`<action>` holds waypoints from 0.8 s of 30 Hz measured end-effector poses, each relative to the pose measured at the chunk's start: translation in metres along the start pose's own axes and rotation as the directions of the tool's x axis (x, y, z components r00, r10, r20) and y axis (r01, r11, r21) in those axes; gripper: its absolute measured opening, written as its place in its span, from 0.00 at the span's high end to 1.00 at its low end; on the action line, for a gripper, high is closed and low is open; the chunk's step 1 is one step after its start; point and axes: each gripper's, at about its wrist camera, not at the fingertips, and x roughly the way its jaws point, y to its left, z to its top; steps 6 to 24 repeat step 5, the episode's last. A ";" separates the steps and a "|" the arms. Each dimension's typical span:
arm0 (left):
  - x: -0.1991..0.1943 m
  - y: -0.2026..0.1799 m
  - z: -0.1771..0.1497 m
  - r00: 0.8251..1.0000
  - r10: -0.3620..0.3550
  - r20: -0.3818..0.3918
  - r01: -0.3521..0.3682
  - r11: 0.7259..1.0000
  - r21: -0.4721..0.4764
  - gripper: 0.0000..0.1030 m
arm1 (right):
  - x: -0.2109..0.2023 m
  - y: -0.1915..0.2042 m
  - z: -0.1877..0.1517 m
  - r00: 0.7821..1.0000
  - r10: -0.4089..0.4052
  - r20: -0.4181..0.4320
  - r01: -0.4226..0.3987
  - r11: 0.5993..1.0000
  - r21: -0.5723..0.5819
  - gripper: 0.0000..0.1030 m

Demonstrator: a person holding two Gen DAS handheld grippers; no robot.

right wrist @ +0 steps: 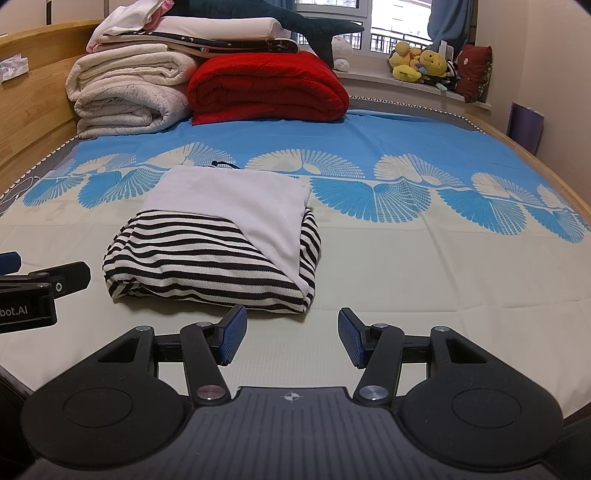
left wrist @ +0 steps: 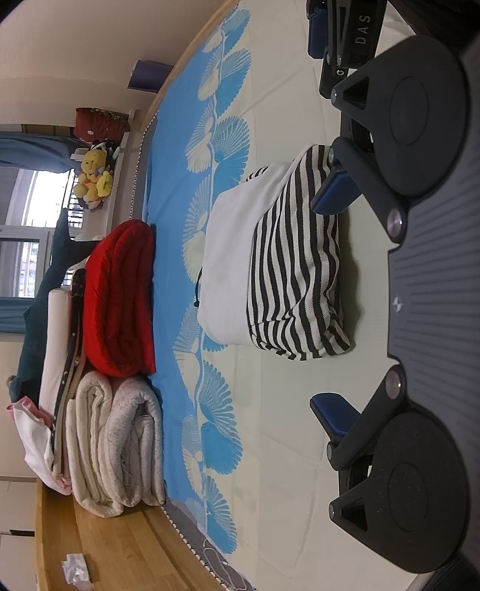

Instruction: Fold small clothes

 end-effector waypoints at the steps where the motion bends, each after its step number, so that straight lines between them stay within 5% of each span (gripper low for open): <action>1: 0.000 0.000 0.000 1.000 0.002 0.003 -0.002 1.000 0.006 0.00 | 0.000 0.000 0.000 1.000 0.000 0.000 0.000 1.000 0.000 0.45; 24: 0.000 0.000 -0.001 1.000 0.003 0.005 -0.003 1.000 0.010 0.00 | 0.000 0.000 0.000 1.000 0.000 0.000 0.000 1.000 0.000 0.45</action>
